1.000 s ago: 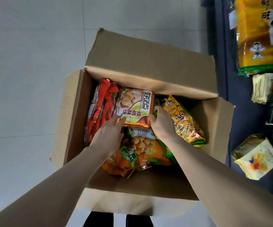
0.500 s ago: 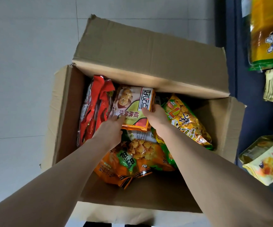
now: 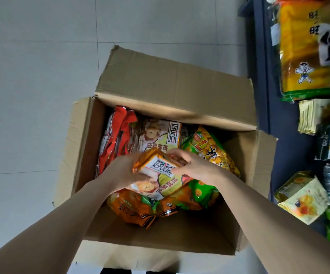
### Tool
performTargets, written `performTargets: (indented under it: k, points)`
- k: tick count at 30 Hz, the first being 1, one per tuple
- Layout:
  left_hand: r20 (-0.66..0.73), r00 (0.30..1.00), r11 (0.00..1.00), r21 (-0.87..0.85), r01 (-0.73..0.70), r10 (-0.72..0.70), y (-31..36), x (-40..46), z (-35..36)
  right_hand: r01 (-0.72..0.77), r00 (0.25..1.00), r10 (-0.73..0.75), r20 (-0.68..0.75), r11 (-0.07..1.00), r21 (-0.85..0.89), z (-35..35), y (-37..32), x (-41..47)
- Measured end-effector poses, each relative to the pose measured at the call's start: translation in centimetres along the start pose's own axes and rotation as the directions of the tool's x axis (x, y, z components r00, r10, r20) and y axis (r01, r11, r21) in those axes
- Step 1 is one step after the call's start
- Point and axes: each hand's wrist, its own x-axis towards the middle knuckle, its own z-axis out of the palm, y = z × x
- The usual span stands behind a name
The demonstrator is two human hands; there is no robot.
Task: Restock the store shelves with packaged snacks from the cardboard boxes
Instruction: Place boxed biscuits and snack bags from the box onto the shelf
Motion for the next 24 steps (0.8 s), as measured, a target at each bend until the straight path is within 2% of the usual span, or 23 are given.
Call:
performTargets:
  k: [1, 3, 5, 7, 10, 16, 19, 22, 24]
  points:
    - [0.061, 0.998, 0.999, -0.044, 0.024, -0.021, -0.3, -0.6, 0.2, -0.025, 0.999, 0.024, 0.041, 1.000, 0.016, 0.0, -0.1, 0.1]
    - [0.082, 0.995, 0.993, -0.095, 0.066, -0.058, -1.3, -1.5, 0.8, -0.044, 0.998, 0.044, 0.035, 0.999, 0.017, -0.2, -0.3, 1.1]
    - [0.061, 0.994, 0.989, -0.117, 0.096, -0.089, -2.6, -2.1, 1.4, -0.054, 0.988, 0.050, -0.143, 0.998, -0.028, -0.4, -0.3, 3.1]
    - [0.033, 0.990, 0.965, -0.224, 0.139, -0.135, -4.3, -2.5, 1.9, -0.061, 0.929, 0.029, -0.370, 0.995, -0.077, -0.5, -0.2, 5.6]
    - [-0.024, 0.977, 0.910, -0.370, 0.187, -0.211, -6.4, -2.8, 2.5, -0.102, 0.859, 0.025, -0.511, 0.987, -0.123, 0.1, 0.3, 9.5]
    - [-0.033, 0.968, 0.860, -0.467, 0.205, -0.248, -8.6, -3.0, 3.5, -0.240, 0.754, 0.164, -0.636, 0.970, -0.034, 2.1, 0.6, 14.1]
    - [-0.049, 0.959, 0.862, -0.451, 0.229, -0.280, -8.6, -2.9, 3.4, -0.265, 0.688, 0.272, -0.673, 0.957, 0.117, 1.5, -0.2, 13.5]
    - [-0.057, 0.952, 0.883, -0.394, 0.256, -0.302, -7.8, -3.3, 3.2, -0.249, 0.726, 0.383, -0.572, 0.921, 0.300, 0.4, -1.1, 11.9]
    - [-0.070, 0.946, 0.901, -0.334, 0.276, -0.316, -6.8, -3.9, 2.9, -0.227, 0.759, 0.345, -0.552, 0.935, 0.273, 0.5, -1.6, 10.1]
